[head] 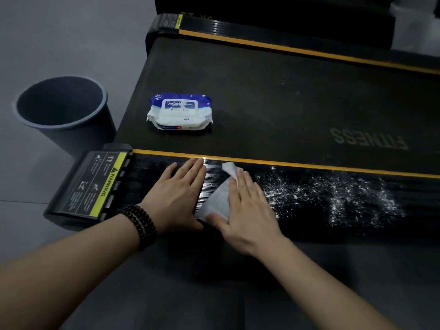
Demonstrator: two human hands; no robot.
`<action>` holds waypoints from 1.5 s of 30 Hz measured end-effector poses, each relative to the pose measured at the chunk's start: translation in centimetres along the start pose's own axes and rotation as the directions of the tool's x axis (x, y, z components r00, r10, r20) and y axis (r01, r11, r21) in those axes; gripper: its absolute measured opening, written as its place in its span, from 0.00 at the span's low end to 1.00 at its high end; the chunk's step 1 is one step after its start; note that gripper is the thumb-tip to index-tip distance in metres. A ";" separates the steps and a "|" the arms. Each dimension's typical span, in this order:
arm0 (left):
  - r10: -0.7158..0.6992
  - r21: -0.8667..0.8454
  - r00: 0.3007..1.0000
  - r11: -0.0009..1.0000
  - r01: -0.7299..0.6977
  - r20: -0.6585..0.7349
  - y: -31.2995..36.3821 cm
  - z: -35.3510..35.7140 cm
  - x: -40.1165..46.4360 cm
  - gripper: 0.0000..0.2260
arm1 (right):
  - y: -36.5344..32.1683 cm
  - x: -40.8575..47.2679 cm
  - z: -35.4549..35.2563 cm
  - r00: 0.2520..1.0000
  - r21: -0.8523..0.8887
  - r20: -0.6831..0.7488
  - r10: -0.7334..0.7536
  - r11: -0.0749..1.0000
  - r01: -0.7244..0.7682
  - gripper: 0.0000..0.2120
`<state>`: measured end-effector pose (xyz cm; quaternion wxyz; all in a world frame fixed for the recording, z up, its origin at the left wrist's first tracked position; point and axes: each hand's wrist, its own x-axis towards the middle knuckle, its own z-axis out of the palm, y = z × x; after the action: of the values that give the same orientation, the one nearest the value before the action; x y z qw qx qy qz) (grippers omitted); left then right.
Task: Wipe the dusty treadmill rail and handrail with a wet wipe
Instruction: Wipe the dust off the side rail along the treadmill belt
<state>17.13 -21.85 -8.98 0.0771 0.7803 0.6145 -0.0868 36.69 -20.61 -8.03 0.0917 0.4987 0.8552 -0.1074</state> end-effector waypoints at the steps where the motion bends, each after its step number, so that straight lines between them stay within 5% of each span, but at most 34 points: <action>1: -0.001 0.003 1.000 1.000 0.001 0.002 0.1 0.0 0.0 0.59 | -0.3 -0.4 0.3 1.000 -0.012 -0.003 -0.017 1.000 0.017 0.52; 6: -0.005 -0.015 1.000 1.000 0.005 0.016 0.2 -0.3 -0.2 0.62 | -0.1 -2.3 1.2 0.997 -0.073 0.000 -0.079 0.994 0.079 0.53; 10: -0.006 -0.015 1.000 1.000 0.006 0.000 0.3 -0.3 -0.2 0.61 | 1.6 -0.9 0.3 1.000 -0.119 -0.003 0.008 0.993 -0.008 0.54; 19: -0.005 -0.002 1.000 1.000 0.005 0.024 0.2 -0.4 -0.2 0.61 | 0.2 -1.2 1.0 0.994 -0.073 -0.012 -0.111 0.991 0.109 0.51; 25: -0.006 -0.008 1.000 1.000 0.006 0.022 0.3 -0.4 -0.2 0.60 | 1.6 1.0 0.1 0.999 -0.068 -0.033 0.008 0.998 -0.010 0.51; 33: 0.002 -0.019 1.000 1.000 -0.001 0.031 0.4 -0.5 -0.2 0.62 | 0.5 -2.0 1.2 0.995 -0.043 -0.019 -0.103 0.994 0.102 0.53; 40: -0.039 -0.029 0.999 0.999 0.039 0.015 1.2 -0.2 -0.1 0.60 | 3.1 0.2 -0.4 1.000 -0.034 -0.001 0.014 0.999 -0.014 0.52; 45: -0.060 -0.039 0.998 0.997 0.061 0.014 1.6 -0.1 0.2 0.59 | 1.8 0.4 -0.1 0.999 -0.030 0.011 -0.045 0.999 0.045 0.51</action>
<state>18.75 -22.04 -8.93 0.0937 0.7592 0.6388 -0.0822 38.08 -19.39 -8.19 0.1014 0.4773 0.8673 -0.0991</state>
